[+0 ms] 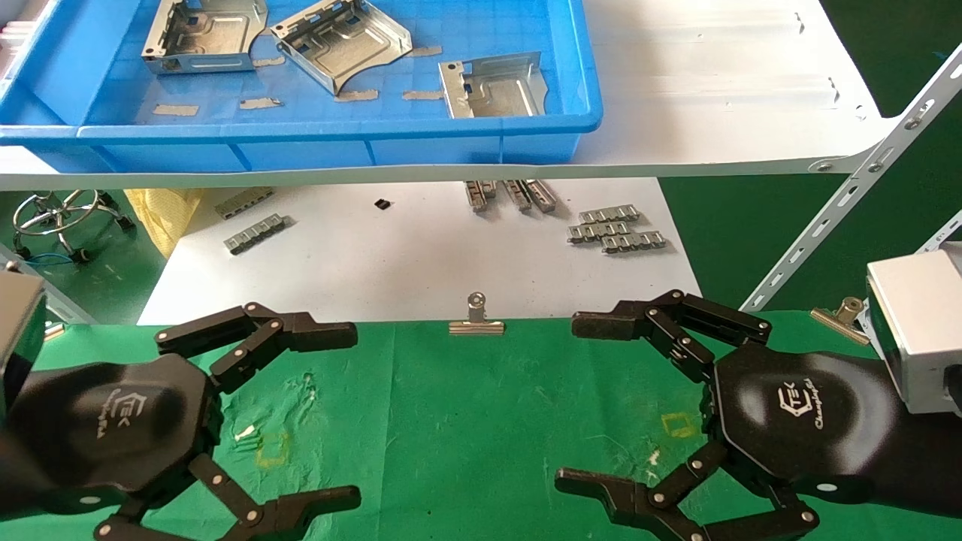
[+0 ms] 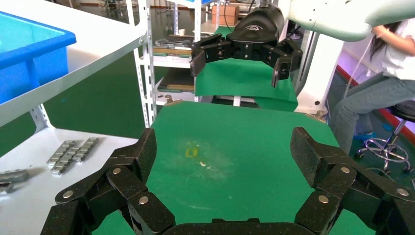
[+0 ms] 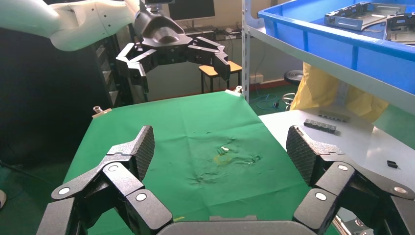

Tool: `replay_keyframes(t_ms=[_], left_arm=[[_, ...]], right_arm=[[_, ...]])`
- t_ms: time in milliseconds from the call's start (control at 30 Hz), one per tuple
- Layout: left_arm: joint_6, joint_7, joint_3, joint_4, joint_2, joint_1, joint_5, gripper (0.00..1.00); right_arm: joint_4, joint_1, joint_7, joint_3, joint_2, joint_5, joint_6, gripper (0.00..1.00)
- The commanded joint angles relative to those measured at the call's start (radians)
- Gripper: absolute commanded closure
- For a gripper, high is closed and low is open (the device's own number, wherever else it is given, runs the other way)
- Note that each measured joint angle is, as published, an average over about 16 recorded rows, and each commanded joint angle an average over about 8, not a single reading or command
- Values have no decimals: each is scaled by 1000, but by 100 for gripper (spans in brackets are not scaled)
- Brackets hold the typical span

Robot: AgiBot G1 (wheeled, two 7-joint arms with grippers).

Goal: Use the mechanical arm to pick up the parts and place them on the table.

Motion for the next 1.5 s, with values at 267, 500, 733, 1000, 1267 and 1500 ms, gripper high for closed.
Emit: replay_keyframes(t_ms=[267, 500, 733, 1000, 1267, 1500], left_arm=[[0, 0, 0, 0, 0, 0, 0, 0], [0, 0, 0, 0, 0, 0, 0, 0], [0, 0, 0, 0, 0, 0, 0, 0], [0, 0, 0, 0, 0, 0, 0, 0], [0, 0, 0, 0, 0, 0, 0, 0], [0, 0, 0, 0, 0, 0, 0, 0]], right_arm=[[0, 0, 0, 0, 0, 0, 0, 14], [0, 0, 0, 0, 0, 0, 0, 100], [0, 0, 0, 0, 0, 0, 0, 100], [0, 0, 0, 0, 0, 0, 0, 100], [0, 0, 0, 0, 0, 0, 0, 100], [0, 0, 0, 0, 0, 0, 0, 100]])
